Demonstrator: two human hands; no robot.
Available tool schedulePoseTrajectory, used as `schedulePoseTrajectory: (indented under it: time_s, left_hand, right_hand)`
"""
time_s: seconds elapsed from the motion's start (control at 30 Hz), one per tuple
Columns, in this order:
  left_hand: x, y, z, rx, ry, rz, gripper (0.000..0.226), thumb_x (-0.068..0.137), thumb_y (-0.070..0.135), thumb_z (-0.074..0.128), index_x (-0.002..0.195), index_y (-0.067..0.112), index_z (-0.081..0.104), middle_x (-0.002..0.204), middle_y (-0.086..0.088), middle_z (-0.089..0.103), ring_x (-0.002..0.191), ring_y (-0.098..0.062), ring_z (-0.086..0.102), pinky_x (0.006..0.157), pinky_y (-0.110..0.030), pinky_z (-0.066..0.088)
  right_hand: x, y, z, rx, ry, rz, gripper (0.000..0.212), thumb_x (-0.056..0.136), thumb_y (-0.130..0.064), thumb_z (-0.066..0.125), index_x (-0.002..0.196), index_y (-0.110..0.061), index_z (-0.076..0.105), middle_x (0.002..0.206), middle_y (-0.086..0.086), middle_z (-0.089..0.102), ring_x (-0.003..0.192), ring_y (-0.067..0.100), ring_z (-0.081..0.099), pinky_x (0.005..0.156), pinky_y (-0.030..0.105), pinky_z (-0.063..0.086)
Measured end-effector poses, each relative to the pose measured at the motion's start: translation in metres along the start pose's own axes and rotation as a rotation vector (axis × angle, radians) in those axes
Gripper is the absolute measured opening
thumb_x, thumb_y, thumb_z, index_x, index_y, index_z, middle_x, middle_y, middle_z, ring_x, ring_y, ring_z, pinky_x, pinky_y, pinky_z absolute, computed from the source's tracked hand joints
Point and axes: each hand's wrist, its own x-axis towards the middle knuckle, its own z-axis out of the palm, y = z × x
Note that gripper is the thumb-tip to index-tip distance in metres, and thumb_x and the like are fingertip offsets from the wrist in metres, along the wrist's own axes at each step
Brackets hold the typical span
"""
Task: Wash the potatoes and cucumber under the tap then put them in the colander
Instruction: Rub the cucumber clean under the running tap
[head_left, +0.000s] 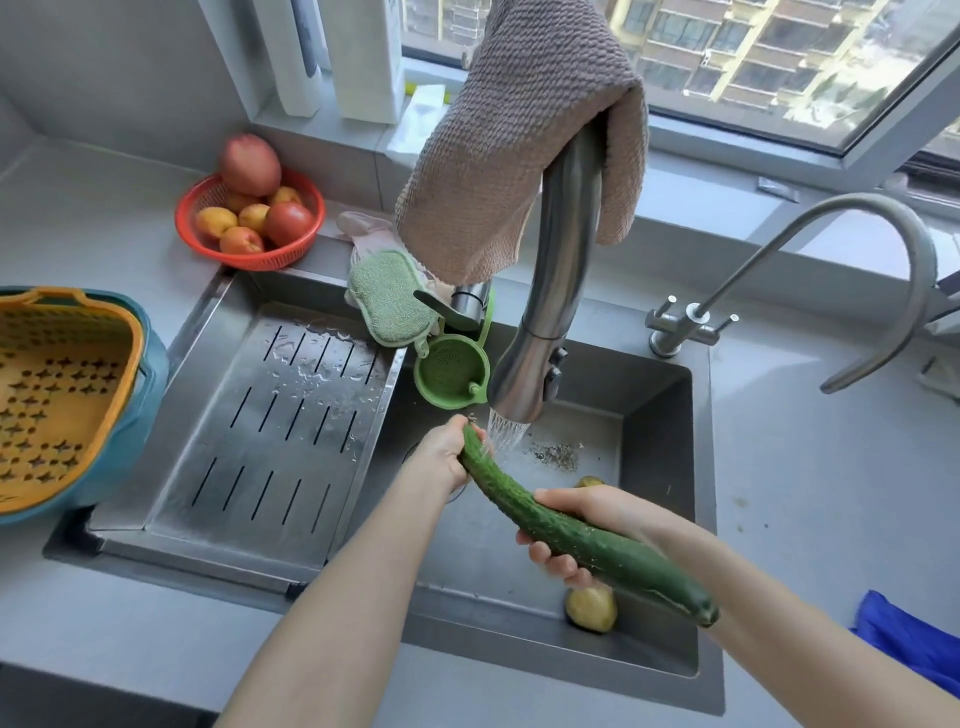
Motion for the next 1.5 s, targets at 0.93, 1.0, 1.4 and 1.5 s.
schedulePoseTrajectory:
  time_s: [0.93, 1.0, 1.4, 1.5]
  left_hand:
    - [-0.019, -0.028, 0.007, 0.284, -0.028, 0.164, 0.026, 0.093, 0.001, 0.048, 0.068, 0.004, 0.044, 0.057, -0.01, 0.044, 0.028, -0.01, 0.047, 0.036, -0.017, 0.039]
    - [-0.018, -0.022, 0.009, 0.221, -0.014, 0.116, 0.032, 0.098, 0.016, 0.05, 0.07, 0.002, 0.044, 0.056, -0.009, 0.042, 0.025, -0.013, 0.044, 0.033, -0.018, 0.038]
    - [-0.006, -0.012, 0.019, 0.082, 0.13, 0.223, 0.015, 0.089, 0.016, 0.062, 0.082, 0.008, 0.052, 0.07, -0.004, 0.057, 0.056, -0.016, 0.055, 0.056, -0.022, 0.045]
    - [-0.014, -0.006, 0.007, 0.573, 0.407, 0.468, 0.022, 0.099, 0.02, 0.044, 0.099, 0.0, 0.051, 0.096, -0.014, 0.06, 0.078, -0.025, 0.058, 0.066, -0.026, 0.039]
  right_hand:
    - [0.05, -0.017, 0.018, -0.173, 0.153, -0.157, 0.019, 0.098, -0.023, 0.046, 0.09, -0.007, 0.043, 0.065, 0.008, 0.052, 0.038, 0.012, 0.052, 0.038, 0.019, 0.043]
    - [0.049, -0.014, 0.019, -0.298, 0.219, -0.206, 0.017, 0.096, -0.025, 0.05, 0.091, -0.011, 0.043, 0.068, 0.008, 0.054, 0.039, 0.012, 0.052, 0.039, 0.019, 0.043]
    - [0.018, 0.009, 0.004, -0.916, 0.448, -0.288, 0.026, 0.097, -0.035, 0.046, 0.088, -0.011, 0.046, 0.07, 0.001, 0.054, 0.052, 0.014, 0.054, 0.044, 0.022, 0.041]
    - [0.027, 0.021, -0.004, -1.426, 0.587, -0.377, 0.026, 0.098, -0.039, 0.044, 0.092, -0.014, 0.038, 0.086, 0.004, 0.049, 0.076, 0.022, 0.048, 0.063, 0.03, 0.036]
